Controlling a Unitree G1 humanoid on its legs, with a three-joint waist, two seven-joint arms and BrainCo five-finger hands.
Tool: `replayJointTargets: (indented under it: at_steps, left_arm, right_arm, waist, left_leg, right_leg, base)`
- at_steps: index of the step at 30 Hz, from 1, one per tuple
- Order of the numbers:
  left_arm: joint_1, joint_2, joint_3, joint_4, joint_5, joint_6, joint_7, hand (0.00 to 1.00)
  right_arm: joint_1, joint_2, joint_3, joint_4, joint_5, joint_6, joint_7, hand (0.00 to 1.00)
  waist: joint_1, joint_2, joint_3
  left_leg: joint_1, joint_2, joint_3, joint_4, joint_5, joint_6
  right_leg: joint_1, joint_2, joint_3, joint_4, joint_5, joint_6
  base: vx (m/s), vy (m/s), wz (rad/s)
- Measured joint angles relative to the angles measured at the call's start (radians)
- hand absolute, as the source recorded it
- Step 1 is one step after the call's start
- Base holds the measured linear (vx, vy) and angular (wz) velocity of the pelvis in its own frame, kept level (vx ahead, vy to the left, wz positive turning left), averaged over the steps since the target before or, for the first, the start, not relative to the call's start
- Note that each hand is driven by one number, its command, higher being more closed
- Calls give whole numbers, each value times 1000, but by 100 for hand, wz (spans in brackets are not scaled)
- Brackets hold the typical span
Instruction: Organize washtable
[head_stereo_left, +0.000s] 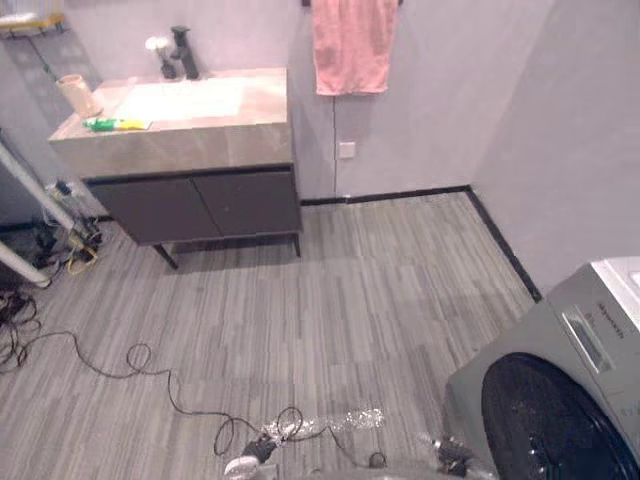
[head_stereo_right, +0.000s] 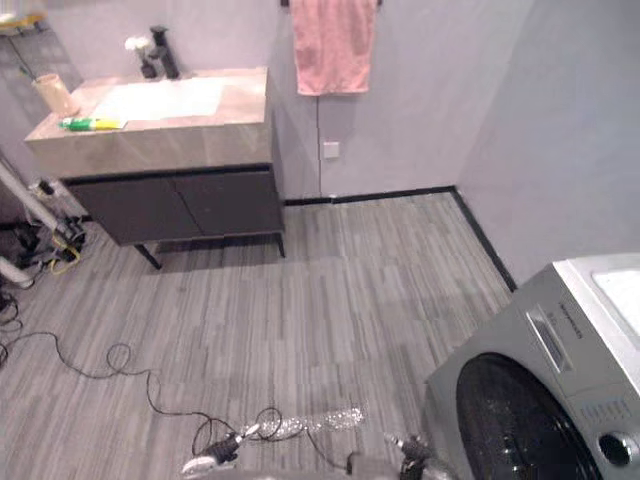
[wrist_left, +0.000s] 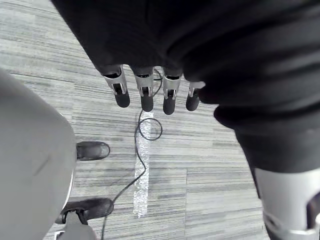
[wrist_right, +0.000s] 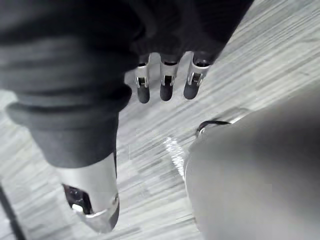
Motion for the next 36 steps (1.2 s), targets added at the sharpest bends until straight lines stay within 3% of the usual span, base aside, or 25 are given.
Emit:
replayJointTargets:
  at_steps: [3, 5, 7, 8, 10, 12, 13, 15, 17, 18, 20, 22, 23, 24, 25, 26, 27, 28, 29, 31, 32, 33, 34, 35, 36]
  left_arm:
    - [1, -16, 80, -20, 0, 1, 0, 0]
    - [-9, -28, 105, -32, 0, 5, -1, 0]
    - [-16, -38, 109, -39, 0, 7, -2, 0]
    - [-18, -45, 108, -39, 2, 9, -3, 0]
    - [-22, -62, 103, -38, 10, 18, -11, 0]
    - [-27, -74, 111, -40, 17, 18, -28, 0]
    - [-30, -72, 116, -40, 17, 21, -28, 0]
    - [-34, -68, 123, -50, 17, 21, -29, 0]
    - [-37, -55, 96, -69, 17, 18, -42, 0]
    - [-36, -49, 90, -71, 16, 17, -43, 0]
    - [-34, -39, 90, -84, 14, 7, -43, 0]
    - [-33, -37, 94, -117, 6, -7, -43, 0]
    - [-32, -35, 113, -135, -5, -8, -43, 0]
    - [-30, -37, 157, -142, -6, -10, -42, 0]
    - [-30, -40, 177, -147, -6, -9, -41, 0]
    - [-4, -42, 211, -162, -8, -16, -41, 0]
    - [-1, -31, 237, -170, -7, -16, -40, 0]
    - [-11, -31, 301, -170, -7, -5, -33, 0]
    - [-11, -48, 369, -171, -6, -1, -31, 0]
    - [-2, -58, 416, -169, -5, 0, -19, 0]
    - [11, -44, 365, -157, -4, 1, -17, 0]
    - [21, -37, 326, -155, -3, 3, -16, 0]
    - [32, -29, 254, -155, -2, 5, -16, 0]
    - [34, -30, 204, -152, -1, 6, -16, 0]
    - [32, -33, 178, -145, 0, 5, -15, 0]
  right_arm:
    - [2, 5, 24, 0, 11, -1, -1, 0]
    - [-1, -2, 102, 0, 23, -1, -1, 0]
    - [-5, -6, 197, 0, 22, -1, -1, 0]
    - [-7, -9, 238, 2, 21, -1, -1, 0]
    - [-14, -24, 281, 2, 19, -1, 1, 0]
    - [-13, -14, 302, 8, 9, 3, 2, 0]
    - [-11, -10, 298, 6, -2, 6, 4, 0]
    - [-12, -9, 306, 6, -3, 11, 3, 0]
    - [-33, 0, 304, 13, -2, 32, 3, 0]
    - [-38, 8, 305, 12, -2, 34, 3, 0]
    - [-38, 38, 277, -19, -2, 36, 3, 0]
    - [-40, 63, 227, -68, 0, 36, 3, 0]
    - [-40, 78, 214, -103, 2, 34, 2, 0]
    - [-42, 87, 210, -125, 2, 29, 2, 0]
    - [-39, 89, 207, -132, 2, 29, 2, 0]
    - [-33, 103, 191, -130, 2, 34, 2, 0]
    - [-33, 121, 186, -130, 2, 34, 2, 0]
    - [-40, 140, 177, -130, 0, 33, 3, 0]
    - [-43, 141, 198, -117, -1, 30, 4, 0]
    - [-51, 139, 270, -74, -14, 29, 5, 0]
    - [-46, 134, 297, -61, -21, 29, 10, 0]
    - [-35, 130, 303, -59, -22, 29, 15, 0]
    - [-14, 110, 320, -66, -29, 22, 23, 0]
    - [-18, 77, 353, -75, -35, 6, 25, 0]
    - [-21, 60, 368, -77, -40, 0, 25, 0]
  waist:
    - [2, -11, -4]
    - [1, -27, -5]
    - [0, -59, -4]
    - [-1, -64, -8]
    - [-10, -41, -31]
    - [-5, -47, -44]
    - [6, -47, -46]
    - [37, -42, -44]
    - [83, -41, -32]
    - [84, -41, -30]
    - [82, -38, -23]
    - [98, -32, -9]
    - [111, -37, -3]
    - [109, -26, 0]
    - [105, -11, 2]
    - [113, -22, -2]
    - [121, -28, -1]
    - [130, -66, -3]
    - [131, -60, -6]
    - [131, -59, -8]
    - [134, -55, -6]
    - [132, -55, -5]
    - [125, -42, 3]
    - [102, -22, 12]
    - [95, -16, 10]
  left_leg:
    - [-1, 17, 16, -4, -28, -25]
    - [-7, 17, 22, -3, -48, -42]
    - [14, 23, 23, 2, -87, -67]
    - [28, 41, 21, 8, -110, -81]
    - [60, 116, 2, 52, -143, -105]
    - [2, 153, -13, 236, -142, -108]
    - [-74, 181, -28, 450, -126, -120]
    - [-201, 203, -76, 780, -7, -116]
    - [-327, 195, -98, 1112, -31, -128]
    - [-348, 191, -89, 1141, -45, -132]
    - [-436, 174, -66, 1099, -94, -122]
    - [-503, 169, -17, 914, -121, -113]
    - [-544, 163, 23, 740, -114, -107]
    - [-575, 171, 54, 523, -72, -111]
    - [-574, 181, 66, 406, -35, -117]
    - [-569, 172, 61, 388, 95, -111]
    - [-567, 147, 67, 400, 95, -110]
    - [-565, 129, 63, 426, 82, -95]
    - [-562, 131, 68, 461, 59, -59]
    - [-514, 127, 92, 482, -11, -33]
    - [-445, 111, 109, 458, -43, -26]
    - [-399, 96, 121, 431, -53, -20]
    - [-303, 69, 128, 385, -63, -17]
    - [-214, 49, 130, 352, -76, -7]
    - [-171, 43, 136, 334, -80, -4]
  right_leg:
    - [23, -39, -44, -393, 26, -20]
    - [22, -71, -80, -545, 60, -39]
    - [37, -85, -69, -593, 69, -45]
    - [57, -80, -67, -581, 104, -25]
    - [83, -29, -116, -514, 118, -13]
    - [111, -16, -148, -463, 62, -48]
    - [147, -7, -163, -447, 25, -59]
    - [214, 7, -153, -449, -21, -88]
    - [332, 23, -78, -482, -46, -119]
    - [367, 22, -65, -498, -46, -119]
    - [469, 15, -39, -545, -59, -138]
    - [523, 6, -15, -563, -73, -132]
    - [548, -10, 4, -573, -119, -116]
    - [569, -10, 7, -592, -166, -72]
    - [584, 2, 9, -601, -180, -66]
    - [599, -9, 39, -593, -223, -84]
    - [599, -23, 60, -579, -241, -110]
    - [583, -48, 108, -522, -238, -124]
    - [553, -57, 145, -447, -202, -82]
    - [504, -60, 172, -284, -141, -22]
    - [436, -58, 159, -94, -53, 40]
    - [399, -64, 156, 8, 20, 74]
    - [321, -65, 153, 239, 93, 117]
    - [249, -61, 133, 441, 76, 105]
    - [216, -58, 114, 500, 57, 93]
  base:
    - [146, -50, -23]
    - [316, -112, -21]
    - [336, -154, -6]
    - [415, -247, 26]
    - [510, -316, 60]
    - [515, -288, 56]
    - [535, -289, 21]
    - [613, -265, -15]
    - [643, -146, -72]
    - [497, -26, -63]
    - [457, 51, -42]
    - [403, 126, -50]
    - [390, 201, -51]
    - [320, 173, -42]
    - [412, 257, -47]
    - [347, 226, -42]
    - [540, 303, -53]
    - [555, 305, -35]
    - [459, 263, -29]
    - [427, 298, -26]
    - [430, 288, -29]
    - [465, 293, -21]
    - [566, 320, 7]
    - [567, 291, 19]
    - [454, 204, 21]
